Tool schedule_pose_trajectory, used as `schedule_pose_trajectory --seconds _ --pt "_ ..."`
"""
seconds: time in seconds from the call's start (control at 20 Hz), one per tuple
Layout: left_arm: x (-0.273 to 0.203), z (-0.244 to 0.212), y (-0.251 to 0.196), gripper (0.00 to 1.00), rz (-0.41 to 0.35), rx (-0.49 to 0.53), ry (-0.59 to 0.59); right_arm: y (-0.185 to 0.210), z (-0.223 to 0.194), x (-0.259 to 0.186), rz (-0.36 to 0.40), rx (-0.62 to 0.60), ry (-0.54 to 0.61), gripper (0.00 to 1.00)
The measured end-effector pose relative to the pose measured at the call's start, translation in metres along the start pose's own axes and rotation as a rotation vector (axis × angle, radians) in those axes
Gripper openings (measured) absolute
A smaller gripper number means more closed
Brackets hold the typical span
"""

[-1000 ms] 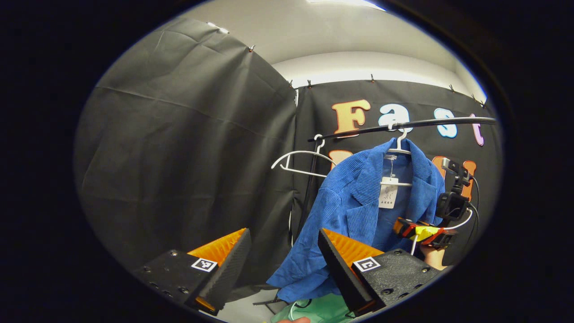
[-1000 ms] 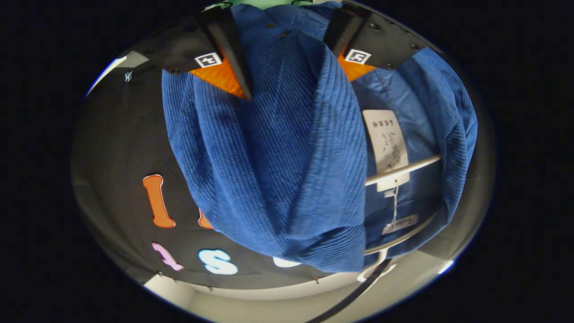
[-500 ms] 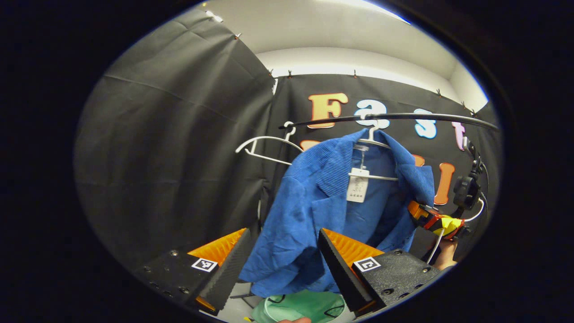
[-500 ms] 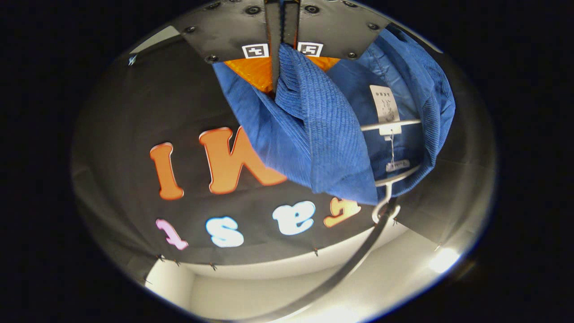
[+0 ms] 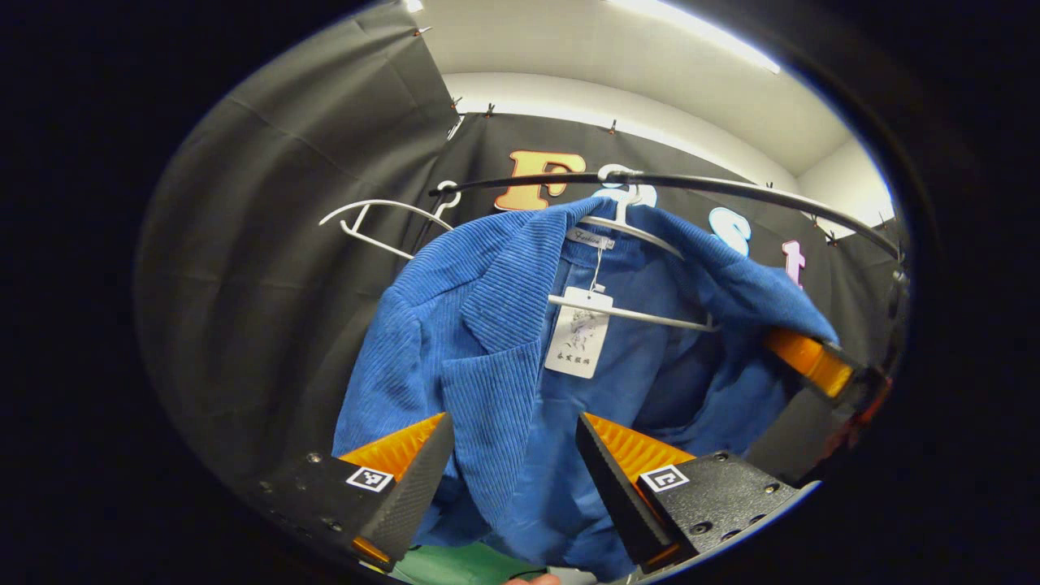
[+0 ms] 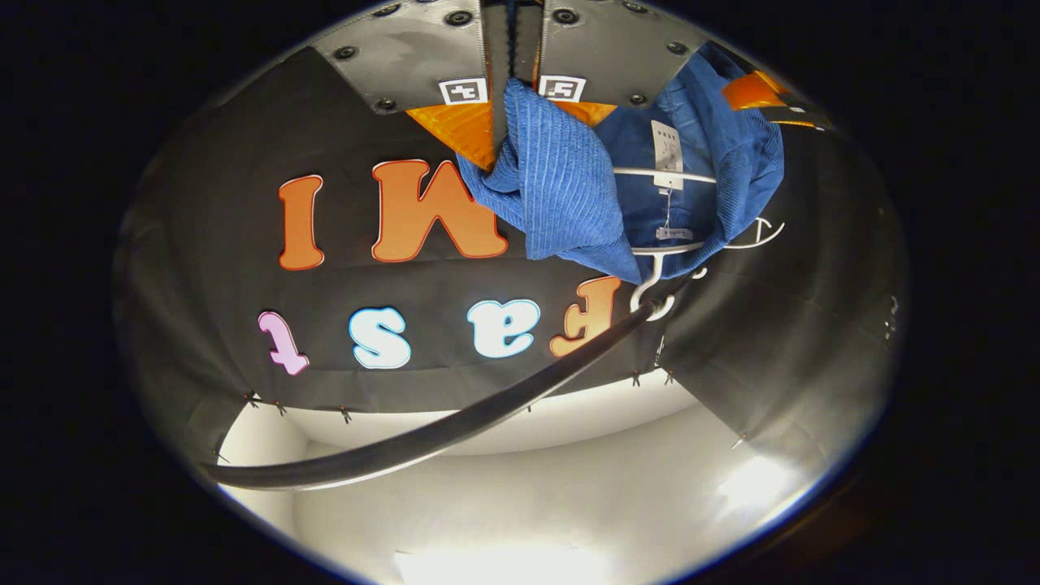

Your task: Grasp the clothes on the hanger with both hands and then place them into the laundry hamper below.

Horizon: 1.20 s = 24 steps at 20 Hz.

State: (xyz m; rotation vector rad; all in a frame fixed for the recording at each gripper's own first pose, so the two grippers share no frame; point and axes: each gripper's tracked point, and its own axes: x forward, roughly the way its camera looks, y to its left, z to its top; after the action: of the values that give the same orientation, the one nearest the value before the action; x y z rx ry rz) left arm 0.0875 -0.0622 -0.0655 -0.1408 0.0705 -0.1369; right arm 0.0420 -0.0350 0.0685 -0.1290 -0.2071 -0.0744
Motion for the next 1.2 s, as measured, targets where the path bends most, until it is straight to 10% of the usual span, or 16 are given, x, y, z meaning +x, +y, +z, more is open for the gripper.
schedule_pose_trajectory --seconds 0.15,0.4,0.7,0.95,1.2 --pt "0.033 -0.009 0.005 0.93 0.055 0.048 -0.024 0.005 0.006 -0.006 0.026 0.001 -0.004 0.03" --pt "0.055 -0.007 0.015 0.92 0.151 0.088 -0.118 0.005 0.005 -0.007 0.039 0.02 0.007 0.1" --pt "0.064 0.029 0.078 0.85 0.375 0.385 -0.254 0.0 0.0 -0.006 0.041 0.038 0.025 0.1" --pt "0.033 0.069 0.091 0.1 0.381 0.439 -0.264 -0.015 -0.003 -0.002 -0.006 0.045 0.012 0.1" --pt "0.01 0.144 0.115 0.1 0.451 0.497 -0.358 -0.028 -0.004 0.006 -0.06 0.026 -0.019 0.1"
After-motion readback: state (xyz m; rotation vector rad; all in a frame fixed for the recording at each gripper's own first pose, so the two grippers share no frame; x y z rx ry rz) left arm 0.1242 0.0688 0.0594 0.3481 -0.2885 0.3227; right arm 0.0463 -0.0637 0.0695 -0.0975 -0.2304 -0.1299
